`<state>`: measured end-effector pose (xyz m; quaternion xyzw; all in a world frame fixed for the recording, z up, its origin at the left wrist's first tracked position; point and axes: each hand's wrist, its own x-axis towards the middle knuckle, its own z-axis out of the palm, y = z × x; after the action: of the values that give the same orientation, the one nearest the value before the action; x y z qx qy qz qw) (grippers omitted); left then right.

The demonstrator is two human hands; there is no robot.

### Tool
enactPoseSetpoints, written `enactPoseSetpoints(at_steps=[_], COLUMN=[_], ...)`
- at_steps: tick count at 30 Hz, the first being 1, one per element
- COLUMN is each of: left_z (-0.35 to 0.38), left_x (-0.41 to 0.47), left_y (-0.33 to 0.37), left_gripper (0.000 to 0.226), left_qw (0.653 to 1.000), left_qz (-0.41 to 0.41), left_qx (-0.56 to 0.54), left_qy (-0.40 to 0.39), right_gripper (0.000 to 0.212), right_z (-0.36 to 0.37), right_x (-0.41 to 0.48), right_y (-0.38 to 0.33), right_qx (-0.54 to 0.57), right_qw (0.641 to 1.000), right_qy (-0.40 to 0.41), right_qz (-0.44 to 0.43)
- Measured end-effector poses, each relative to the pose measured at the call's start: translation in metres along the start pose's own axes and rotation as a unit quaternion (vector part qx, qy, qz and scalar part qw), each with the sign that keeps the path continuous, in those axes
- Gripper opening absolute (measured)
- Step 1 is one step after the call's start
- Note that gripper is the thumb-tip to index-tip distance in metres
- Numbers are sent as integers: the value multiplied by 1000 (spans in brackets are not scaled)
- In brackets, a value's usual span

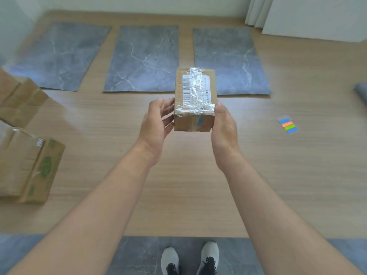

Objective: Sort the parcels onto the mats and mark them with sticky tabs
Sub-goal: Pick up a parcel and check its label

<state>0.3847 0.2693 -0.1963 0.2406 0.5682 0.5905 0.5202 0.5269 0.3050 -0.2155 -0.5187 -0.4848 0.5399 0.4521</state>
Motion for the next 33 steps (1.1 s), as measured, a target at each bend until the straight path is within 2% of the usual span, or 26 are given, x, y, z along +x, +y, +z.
enactPoseSetpoints(at_steps=[9,15,26,33], left_z=[52,82,145,158], left_x=[-13,4,137,219], left_y=[112,147,122,99], left_gripper=[44,44,42,34], left_qw=[997,994,994,996], left_qz=[59,76,37,-13], left_qx=[33,61,106,88], left_qy=[-31,-43,-11,10], right_gripper=[38,37,27,29], right_z=[-15,-28,-56,-44], right_x=[18,48,205,286], right_y=[-116,-153,-117,-84], right_qx=[13,18,-7,-43], right_qw=[999,999,1000,997], right_qy=[30,22,-6,-52], right_qz=[-34,-39,-12,49])
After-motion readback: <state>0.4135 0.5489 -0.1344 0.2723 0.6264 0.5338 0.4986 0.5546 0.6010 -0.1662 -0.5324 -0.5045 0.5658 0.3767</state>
